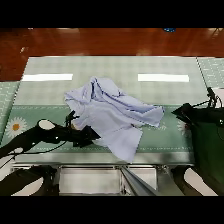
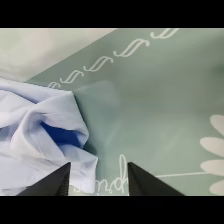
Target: Fold the shirts.
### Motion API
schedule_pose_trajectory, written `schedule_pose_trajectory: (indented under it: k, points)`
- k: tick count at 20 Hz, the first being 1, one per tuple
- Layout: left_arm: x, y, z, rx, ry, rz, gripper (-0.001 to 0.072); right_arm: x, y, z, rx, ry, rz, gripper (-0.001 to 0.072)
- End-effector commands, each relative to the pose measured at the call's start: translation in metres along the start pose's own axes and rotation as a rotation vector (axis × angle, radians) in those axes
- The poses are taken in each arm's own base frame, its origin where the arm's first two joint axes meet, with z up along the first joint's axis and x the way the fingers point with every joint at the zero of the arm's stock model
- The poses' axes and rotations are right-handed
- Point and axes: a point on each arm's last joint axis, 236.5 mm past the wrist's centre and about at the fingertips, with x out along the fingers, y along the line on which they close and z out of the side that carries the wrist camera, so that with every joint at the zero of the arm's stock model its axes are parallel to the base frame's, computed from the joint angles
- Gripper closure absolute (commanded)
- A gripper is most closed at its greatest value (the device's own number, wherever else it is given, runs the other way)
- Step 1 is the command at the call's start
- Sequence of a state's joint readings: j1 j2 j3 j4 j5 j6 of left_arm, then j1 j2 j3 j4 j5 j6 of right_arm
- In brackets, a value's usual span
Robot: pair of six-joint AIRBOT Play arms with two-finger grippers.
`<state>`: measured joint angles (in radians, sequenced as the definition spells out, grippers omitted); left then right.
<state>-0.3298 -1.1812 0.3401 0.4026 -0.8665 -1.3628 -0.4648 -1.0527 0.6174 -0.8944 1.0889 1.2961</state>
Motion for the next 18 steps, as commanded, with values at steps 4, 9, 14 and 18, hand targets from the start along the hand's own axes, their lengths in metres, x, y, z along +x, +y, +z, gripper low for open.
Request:
schedule_pose_trajectory:
  k: [4,9,14,18]
  points:
    - [0.008,-0.036,0.026,0.161,-0.038,-0.034,0.0684,0.011,-0.007,-0.024,0.027,0.062,0.005,0.0303]
    - [0.007,-0.039,0.026,0.167,-0.035,-0.039,0.0684,0.018,0.004,-0.036,-0.023,0.094,0.043,0.0303]
    - [0.007,-0.040,0.022,0.167,-0.018,-0.044,0.0684,0.058,0.023,-0.054,-0.076,0.184,0.038,0.0303]
    - [0.008,-0.039,0.018,0.173,-0.001,-0.040,0.0684,0.082,0.029,-0.050,-0.067,0.219,0.031,0.0303]
